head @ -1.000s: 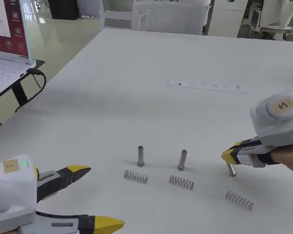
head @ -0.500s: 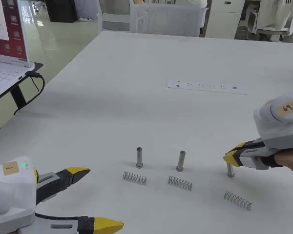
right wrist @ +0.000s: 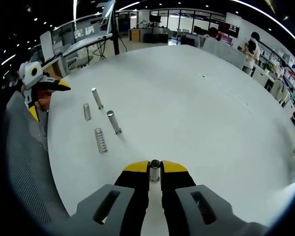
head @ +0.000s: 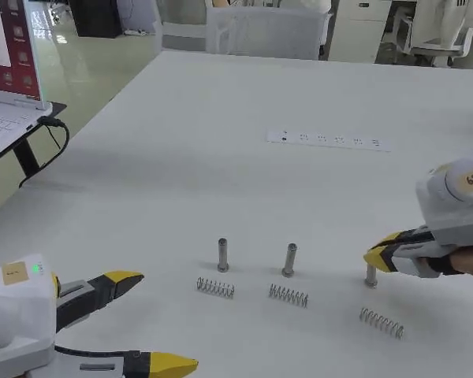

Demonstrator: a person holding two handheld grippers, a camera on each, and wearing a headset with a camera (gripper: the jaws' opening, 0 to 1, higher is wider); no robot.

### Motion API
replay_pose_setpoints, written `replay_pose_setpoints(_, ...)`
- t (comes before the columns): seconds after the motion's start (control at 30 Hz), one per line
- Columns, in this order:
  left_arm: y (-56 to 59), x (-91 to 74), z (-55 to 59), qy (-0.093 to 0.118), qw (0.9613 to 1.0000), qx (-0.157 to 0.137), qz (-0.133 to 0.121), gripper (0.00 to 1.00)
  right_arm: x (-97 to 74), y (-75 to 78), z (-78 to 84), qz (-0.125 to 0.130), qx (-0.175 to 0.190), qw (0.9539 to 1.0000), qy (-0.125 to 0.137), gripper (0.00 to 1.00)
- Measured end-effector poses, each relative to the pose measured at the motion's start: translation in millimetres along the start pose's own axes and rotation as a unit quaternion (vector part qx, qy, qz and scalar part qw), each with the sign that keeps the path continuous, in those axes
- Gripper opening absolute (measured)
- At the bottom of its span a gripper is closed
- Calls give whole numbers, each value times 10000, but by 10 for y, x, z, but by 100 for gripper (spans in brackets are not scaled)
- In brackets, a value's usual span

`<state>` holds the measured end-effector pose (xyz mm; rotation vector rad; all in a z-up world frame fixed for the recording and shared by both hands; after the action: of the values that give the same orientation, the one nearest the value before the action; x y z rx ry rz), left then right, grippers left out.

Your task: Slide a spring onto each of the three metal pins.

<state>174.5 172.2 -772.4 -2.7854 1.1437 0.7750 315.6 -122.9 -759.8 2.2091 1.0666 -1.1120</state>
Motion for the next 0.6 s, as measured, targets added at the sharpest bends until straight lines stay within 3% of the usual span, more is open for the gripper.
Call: replay_pose_setpoints(0.6, 9, 12, 10, -33, 10000, -1, 16, 83, -25, 33, 116, 34, 36, 10000, -36, 7)
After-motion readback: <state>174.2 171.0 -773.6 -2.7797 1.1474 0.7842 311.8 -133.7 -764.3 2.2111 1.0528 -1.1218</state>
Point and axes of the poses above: the centre of the closed fingertips' face, and the gripper's own axes: x roughly forward along the fingers, y roughly to its right, z roughly out of its underside, the point moved 6 cm from there along -x, roughly backward along the fingers, and after that the axes turned 6 degrees about -y, right-handed, at the moved point
